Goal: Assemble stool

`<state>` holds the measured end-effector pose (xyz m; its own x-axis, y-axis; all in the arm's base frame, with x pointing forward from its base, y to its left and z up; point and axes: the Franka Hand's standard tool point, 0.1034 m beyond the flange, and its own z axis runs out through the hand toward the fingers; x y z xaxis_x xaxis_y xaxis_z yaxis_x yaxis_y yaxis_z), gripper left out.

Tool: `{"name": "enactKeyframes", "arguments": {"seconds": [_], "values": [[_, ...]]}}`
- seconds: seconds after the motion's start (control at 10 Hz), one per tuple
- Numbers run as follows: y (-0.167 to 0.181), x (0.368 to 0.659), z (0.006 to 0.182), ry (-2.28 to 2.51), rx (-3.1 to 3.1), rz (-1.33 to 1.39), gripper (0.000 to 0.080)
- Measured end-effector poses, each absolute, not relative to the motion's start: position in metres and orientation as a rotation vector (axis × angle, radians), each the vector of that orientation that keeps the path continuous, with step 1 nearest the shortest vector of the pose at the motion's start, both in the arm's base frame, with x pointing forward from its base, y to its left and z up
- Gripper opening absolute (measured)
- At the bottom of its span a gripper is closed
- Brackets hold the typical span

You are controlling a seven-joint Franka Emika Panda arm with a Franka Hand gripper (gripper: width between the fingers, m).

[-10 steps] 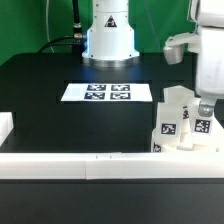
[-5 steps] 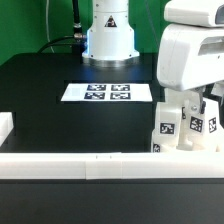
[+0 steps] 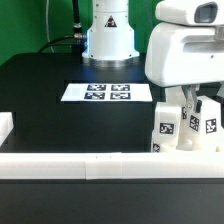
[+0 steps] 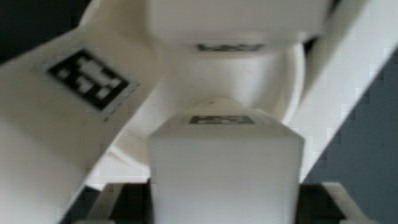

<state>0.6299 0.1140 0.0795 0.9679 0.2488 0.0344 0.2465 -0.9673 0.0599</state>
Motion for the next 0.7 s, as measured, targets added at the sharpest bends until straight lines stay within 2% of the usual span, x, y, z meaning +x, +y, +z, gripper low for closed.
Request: {"name": "enactKeyframes", "arguments": {"seconds": [0.5,0.7], "values": [[0.1227,0.6285,0.0798,-0.726,3.028,0.083,0.0337],[0.1219,0.6288,0.0798,-0.868,3.004,0.077,0.0337]]}}
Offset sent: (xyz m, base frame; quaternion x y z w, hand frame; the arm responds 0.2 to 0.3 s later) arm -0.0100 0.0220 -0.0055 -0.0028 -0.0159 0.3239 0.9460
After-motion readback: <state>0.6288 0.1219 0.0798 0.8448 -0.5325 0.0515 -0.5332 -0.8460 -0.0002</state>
